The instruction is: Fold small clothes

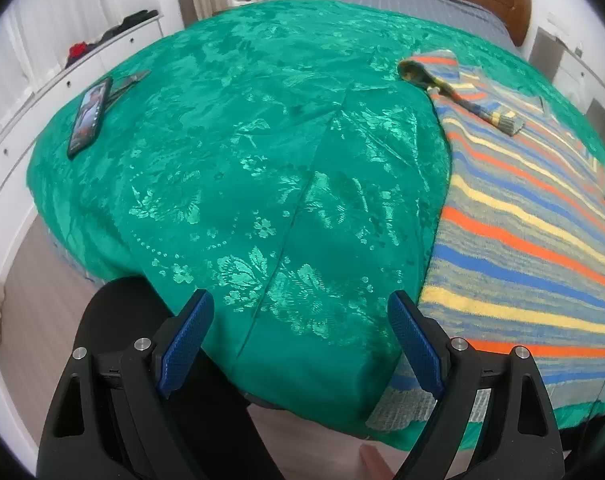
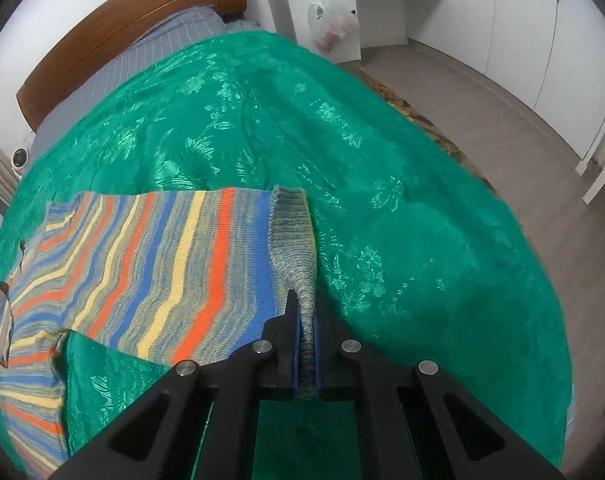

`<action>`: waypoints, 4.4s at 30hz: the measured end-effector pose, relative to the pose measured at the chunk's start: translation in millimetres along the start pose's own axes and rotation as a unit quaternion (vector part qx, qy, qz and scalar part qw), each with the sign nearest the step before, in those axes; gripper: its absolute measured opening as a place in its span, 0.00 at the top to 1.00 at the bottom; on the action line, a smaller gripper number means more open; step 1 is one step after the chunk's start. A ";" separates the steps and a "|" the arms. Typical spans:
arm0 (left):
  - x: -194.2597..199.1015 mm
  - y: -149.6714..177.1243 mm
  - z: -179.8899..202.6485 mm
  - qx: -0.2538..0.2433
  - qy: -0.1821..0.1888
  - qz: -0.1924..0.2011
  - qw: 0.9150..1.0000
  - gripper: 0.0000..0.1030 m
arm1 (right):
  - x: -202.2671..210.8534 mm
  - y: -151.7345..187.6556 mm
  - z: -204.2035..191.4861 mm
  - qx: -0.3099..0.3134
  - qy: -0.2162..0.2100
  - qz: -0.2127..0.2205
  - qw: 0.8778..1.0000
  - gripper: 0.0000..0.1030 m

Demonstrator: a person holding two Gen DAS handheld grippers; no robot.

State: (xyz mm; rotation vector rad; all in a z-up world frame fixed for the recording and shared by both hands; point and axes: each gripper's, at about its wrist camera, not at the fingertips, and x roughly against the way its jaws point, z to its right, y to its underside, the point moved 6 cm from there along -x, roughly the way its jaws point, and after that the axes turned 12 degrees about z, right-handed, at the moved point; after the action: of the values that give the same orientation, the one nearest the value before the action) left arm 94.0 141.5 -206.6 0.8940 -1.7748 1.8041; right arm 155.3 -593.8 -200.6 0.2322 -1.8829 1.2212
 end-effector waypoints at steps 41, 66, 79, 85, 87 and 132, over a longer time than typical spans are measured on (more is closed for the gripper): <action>-117.0 -117.3 275.4 -0.390 0.217 -0.036 0.894 0.48 | 145.5 143.8 -83.2 0.068 -0.133 0.071 0.986 0.54; -181.0 -208.1 -39.5 0.092 -0.102 -0.001 0.991 0.98 | 154.1 160.5 -105.6 0.084 -0.136 0.087 0.983 0.54; -195.9 -173.3 -92.5 0.130 -0.167 -0.037 0.977 1.00 | 148.0 161.7 -102.7 0.083 -0.117 0.081 0.986 0.54; -182.6 -165.6 -106.1 0.180 -0.049 -0.024 0.982 0.97 | 148.6 160.9 -102.9 0.083 -0.111 0.082 0.987 0.54; -166.9 -162.6 -99.1 0.176 -0.012 -0.023 0.984 0.86 | 148.6 160.8 -104.5 0.084 -0.111 0.082 0.987 0.42; -61.5 -38.3 45.0 -0.055 0.141 0.037 0.988 0.01 | 103.0 187.6 -107.5 0.088 -0.053 0.010 0.995 0.01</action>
State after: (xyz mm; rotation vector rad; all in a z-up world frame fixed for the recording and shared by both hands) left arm 169.5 107.0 -225.9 0.5058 -1.7235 1.7594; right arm 46.6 -382.7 -231.5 0.3802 -1.8732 1.4142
